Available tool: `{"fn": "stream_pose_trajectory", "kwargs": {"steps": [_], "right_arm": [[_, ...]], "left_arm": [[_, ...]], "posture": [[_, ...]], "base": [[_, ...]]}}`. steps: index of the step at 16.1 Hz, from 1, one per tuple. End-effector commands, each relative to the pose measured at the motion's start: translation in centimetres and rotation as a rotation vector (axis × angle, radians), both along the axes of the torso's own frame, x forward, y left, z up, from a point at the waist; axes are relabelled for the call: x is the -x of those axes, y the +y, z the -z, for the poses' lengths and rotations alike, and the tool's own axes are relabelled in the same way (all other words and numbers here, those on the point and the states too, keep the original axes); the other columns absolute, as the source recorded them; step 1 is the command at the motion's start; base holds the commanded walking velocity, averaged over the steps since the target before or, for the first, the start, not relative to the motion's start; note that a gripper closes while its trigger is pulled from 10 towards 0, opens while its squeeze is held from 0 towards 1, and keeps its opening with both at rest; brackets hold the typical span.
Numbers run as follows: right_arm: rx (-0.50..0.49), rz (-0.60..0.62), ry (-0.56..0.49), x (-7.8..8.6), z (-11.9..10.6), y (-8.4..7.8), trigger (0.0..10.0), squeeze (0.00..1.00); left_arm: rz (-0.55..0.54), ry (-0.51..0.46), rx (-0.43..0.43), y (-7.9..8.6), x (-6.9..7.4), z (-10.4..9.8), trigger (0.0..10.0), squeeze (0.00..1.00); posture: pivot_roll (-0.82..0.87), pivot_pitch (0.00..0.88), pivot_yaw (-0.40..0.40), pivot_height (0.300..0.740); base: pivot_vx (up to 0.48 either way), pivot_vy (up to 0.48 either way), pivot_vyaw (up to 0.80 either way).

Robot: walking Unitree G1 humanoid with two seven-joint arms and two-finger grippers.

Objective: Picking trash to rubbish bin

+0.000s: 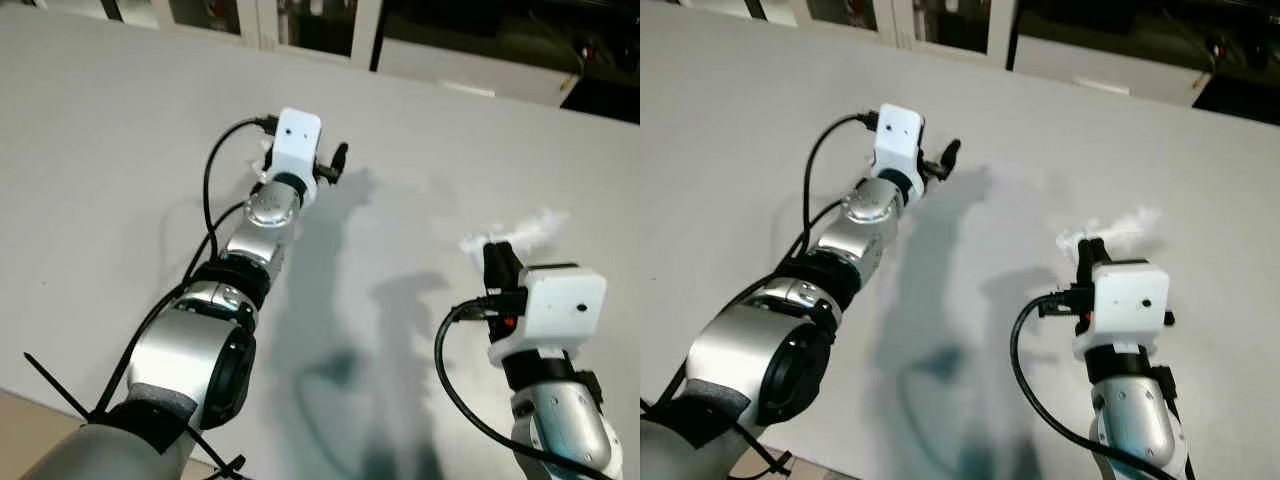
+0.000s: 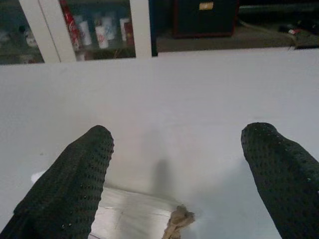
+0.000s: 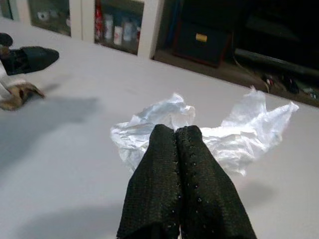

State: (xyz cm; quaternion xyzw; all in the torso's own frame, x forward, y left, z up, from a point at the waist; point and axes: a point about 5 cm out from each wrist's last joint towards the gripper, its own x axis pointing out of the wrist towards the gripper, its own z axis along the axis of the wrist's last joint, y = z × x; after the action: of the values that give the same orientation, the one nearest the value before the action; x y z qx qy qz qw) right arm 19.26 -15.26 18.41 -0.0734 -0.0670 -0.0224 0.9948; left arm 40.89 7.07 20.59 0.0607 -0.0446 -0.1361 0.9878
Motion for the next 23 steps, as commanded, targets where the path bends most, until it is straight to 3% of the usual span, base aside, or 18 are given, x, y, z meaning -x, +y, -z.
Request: {"fn": "stream_pose_trajectory", "kwargs": {"steps": [1, 6, 9, 11, 12, 17, 23], "right_arm": [[-0.001, 0.021, 0.003, 0.8, -0.2, 0.0, 10.0, 0.00], [-0.008, 0.041, 0.030, 2.1, -0.1, -0.1, 10.0, 0.00], [-0.018, 0.043, 0.051, 2.6, 0.1, 0.4, 10.0, 0.00], [-0.011, 0.037, 0.058, 2.7, 0.1, 0.4, 10.0, 0.00], [-0.005, 0.043, 0.060, 2.7, 0.0, 0.1, 10.0, 0.00], [0.006, 0.032, 0.068, 2.6, 0.1, 0.1, 10.0, 0.00], [0.011, 0.019, 0.065, 2.2, 0.0, 0.0, 10.0, 0.00]], "left_arm": [[-0.015, 0.013, -0.013, -0.2, -0.2, -0.4, 10.0, 0.00], [-0.048, 0.007, -0.017, 0.0, -0.5, -1.0, 10.0, 0.00], [-0.084, 0.020, -0.070, 0.7, -0.6, -0.7, 10.0, 0.00], [-0.120, 0.054, -0.108, 1.5, -0.6, 0.2, 10.0, 0.00], [-0.160, 0.135, -0.141, 2.8, -0.2, 2.3, 10.0, 0.00], [-0.185, 0.329, -0.263, 5.0, 1.3, 7.5, 10.0, 0.00], [-0.215, 0.407, -0.281, 6.9, 2.3, 9.7, 10.0, 0.00]], "posture": [[-0.11, 0.300, -0.014, 0.740], [-0.14, 0.319, -0.013, 0.740], [-0.15, 0.323, -0.023, 0.740], [-0.16, 0.325, -0.026, 0.740], [-0.16, 0.324, -0.032, 0.740], [-0.16, 0.322, -0.036, 0.740], [-0.13, 0.318, -0.035, 0.740]], "base": [[0.000, 0.000, 0.00], [0.000, 0.000, 0.00], [0.000, 0.000, 0.00], [0.000, 0.000, 0.00], [0.000, 0.000, 0.00], [0.000, 0.000, 0.00], [0.000, 0.000, 0.00]]}}
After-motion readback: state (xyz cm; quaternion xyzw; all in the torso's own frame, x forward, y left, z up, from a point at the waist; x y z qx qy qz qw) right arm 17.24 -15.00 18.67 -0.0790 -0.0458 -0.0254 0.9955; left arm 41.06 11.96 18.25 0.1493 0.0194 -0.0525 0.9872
